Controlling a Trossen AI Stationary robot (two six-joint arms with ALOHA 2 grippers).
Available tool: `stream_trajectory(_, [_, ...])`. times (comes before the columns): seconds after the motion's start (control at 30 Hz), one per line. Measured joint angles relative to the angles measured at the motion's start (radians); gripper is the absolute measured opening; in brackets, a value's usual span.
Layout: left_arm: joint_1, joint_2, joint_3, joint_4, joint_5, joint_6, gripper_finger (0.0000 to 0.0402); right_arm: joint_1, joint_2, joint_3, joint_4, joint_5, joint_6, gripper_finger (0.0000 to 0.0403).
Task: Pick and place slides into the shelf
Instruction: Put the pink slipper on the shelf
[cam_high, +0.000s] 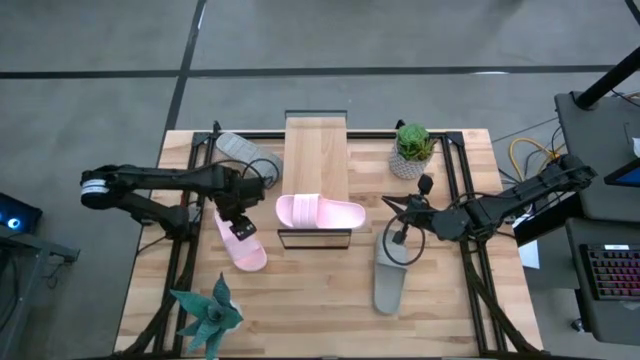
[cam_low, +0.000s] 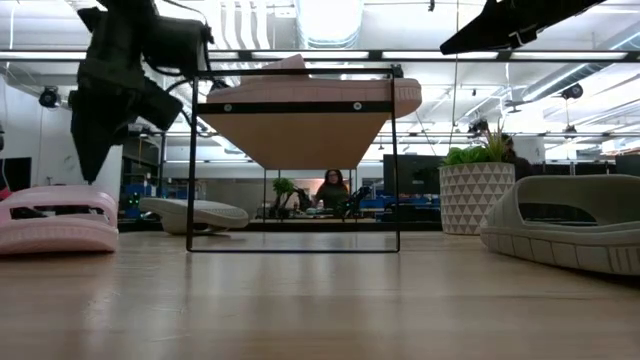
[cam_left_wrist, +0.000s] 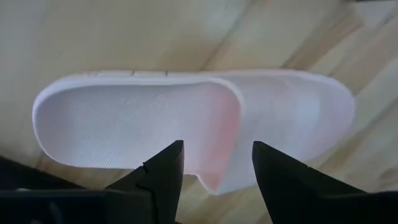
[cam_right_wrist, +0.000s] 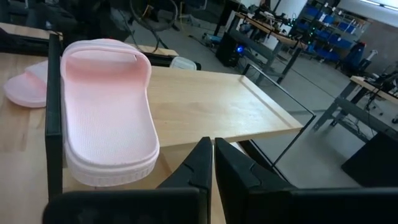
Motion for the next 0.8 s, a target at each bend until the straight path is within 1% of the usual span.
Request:
stream_trajectory(0.13, [0.000,0.012,-0.008,0.044,0.074,0.033,0.0175,0.000,0.000,0.000,0.000,-0.002,0.000,0.0009])
stream_trajectory(0.27, [0.000,0.026,-0.021,0.095,0.078,0.068,0.0175,0.000,0.000,0.000,0.000,-0.002,0.000,0.0009])
stream_trajectory(0.5, [0.013,0.053,-0.079,0.100,0.087,0.066,0.0175,0.000,0.000,0.000,-0.001,-0.002,-0.001,0.0009])
stream_trajectory(0.57, [0.013,0.059,-0.089,0.111,0.118,0.066,0.0175,0.000,0.000,0.000,-0.005,-0.002,-0.001,0.0009])
stream_trajectory(0.7, [0.013,0.052,-0.105,0.164,0.215,0.070,0.0175,0.000,0.000,0.000,-0.006,-0.002,-0.002,0.0009])
stream_trajectory(0.8, [0.013,0.043,-0.112,0.180,0.243,0.070,0.0175,0.000,0.000,0.000,-0.007,-0.002,-0.004,0.0009])
